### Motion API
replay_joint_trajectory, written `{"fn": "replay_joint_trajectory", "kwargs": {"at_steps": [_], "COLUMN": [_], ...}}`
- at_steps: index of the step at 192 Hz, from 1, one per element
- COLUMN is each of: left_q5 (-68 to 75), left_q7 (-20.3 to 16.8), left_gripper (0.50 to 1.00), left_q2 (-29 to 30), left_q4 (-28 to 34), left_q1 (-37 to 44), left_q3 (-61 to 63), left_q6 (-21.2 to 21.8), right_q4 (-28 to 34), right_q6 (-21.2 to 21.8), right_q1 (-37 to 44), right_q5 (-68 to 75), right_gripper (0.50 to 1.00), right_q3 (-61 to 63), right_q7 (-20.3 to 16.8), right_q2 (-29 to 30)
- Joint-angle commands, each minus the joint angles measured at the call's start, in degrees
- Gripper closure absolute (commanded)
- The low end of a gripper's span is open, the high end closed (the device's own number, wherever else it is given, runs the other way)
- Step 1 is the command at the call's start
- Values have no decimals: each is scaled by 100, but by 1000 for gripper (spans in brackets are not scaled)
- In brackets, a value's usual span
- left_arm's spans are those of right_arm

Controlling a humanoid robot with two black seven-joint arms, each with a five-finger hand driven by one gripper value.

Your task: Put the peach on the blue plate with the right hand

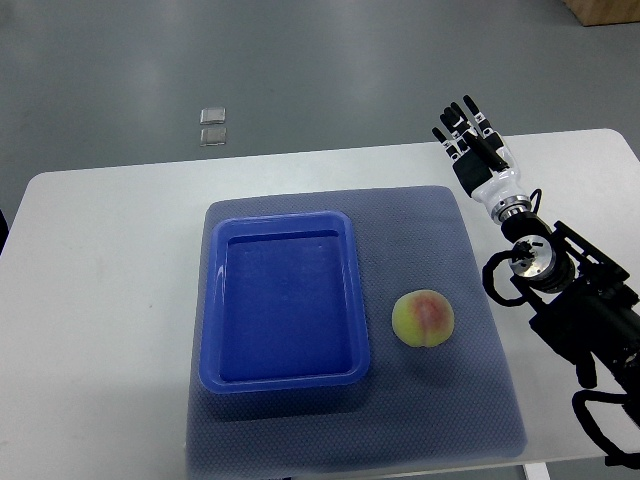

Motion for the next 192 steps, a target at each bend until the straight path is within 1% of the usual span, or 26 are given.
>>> {"fn": "replay_joint_trajectory", "kwargs": {"at_steps": [1,66,93,112,122,123,154,165,176,182,192], "left_q5": [1,1,1,1,1,1,-17,-8,1,1,1], "left_q7": [0,0,0,0,0,0,0,0,0,0,0], "left_gripper": [500,500,500,500,500,500,500,500,500,500,500], "left_q2": [0,0,0,0,0,0,0,0,0,0,0], "left_q4": [-1,-1,-1,-1,-1,7,16,16,-1,-1,-1], "left_q1": [7,7,-2,-2,-2,-2,-2,-2,-2,-2,-2], "left_q3": [-9,0,0,-9,-9,-9,-18,-18,-18,-18,-18], "left_q6": [0,0,0,0,0,-9,0,0,0,-9,-9], "right_q4": [26,105,351,545,545,658,1248,1406,1547,1626,1626], "right_q6": [-8,-8,1,1,1,1,19,80,133,186,186], "right_q1": [-9,79,150,308,308,438,905,1160,1555,1810,1811], "right_q5": [9,0,-105,-421,-422,-752,-2250,-2856,-3576,-3822,-3823], "right_gripper": [568,568,568,568,568,568,568,570,568,568,568], "right_q3": [0,-35,-281,-624,-624,-903,-1907,-2347,-3110,-3593,-3595], "right_q7": [0,-9,-18,-27,-27,-35,-88,-176,-281,-317,-317], "right_q2": [17,9,-141,-404,-405,-561,-1240,-1442,-1766,-1933,-1934]}}
